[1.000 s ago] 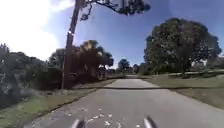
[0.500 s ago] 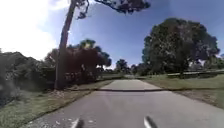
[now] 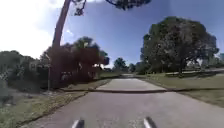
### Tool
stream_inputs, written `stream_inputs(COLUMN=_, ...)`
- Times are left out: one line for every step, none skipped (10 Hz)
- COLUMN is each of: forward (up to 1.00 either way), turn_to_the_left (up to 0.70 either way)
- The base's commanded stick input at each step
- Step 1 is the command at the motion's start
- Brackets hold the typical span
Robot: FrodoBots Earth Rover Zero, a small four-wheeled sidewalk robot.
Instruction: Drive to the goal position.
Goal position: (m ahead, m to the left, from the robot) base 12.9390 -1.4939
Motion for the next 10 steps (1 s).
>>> stream_inputs(forward=0.7, turn_to_the_left=0.0)
stream_inputs(forward=0.7, turn_to_the_left=0.0)
stream_inputs(forward=0.7, turn_to_the_left=0.0)
stream_inputs(forward=0.7, turn_to_the_left=0.0)
stream_inputs(forward=0.7, turn_to_the_left=0.0)
stream_inputs(forward=0.7, turn_to_the_left=0.0)
stream_inputs(forward=0.7, turn_to_the_left=0.0)
stream_inputs(forward=0.7, turn_to_the_left=0.0)
stream_inputs(forward=0.7, turn_to_the_left=0.0)
stream_inputs(forward=0.7, turn_to_the_left=0.0)
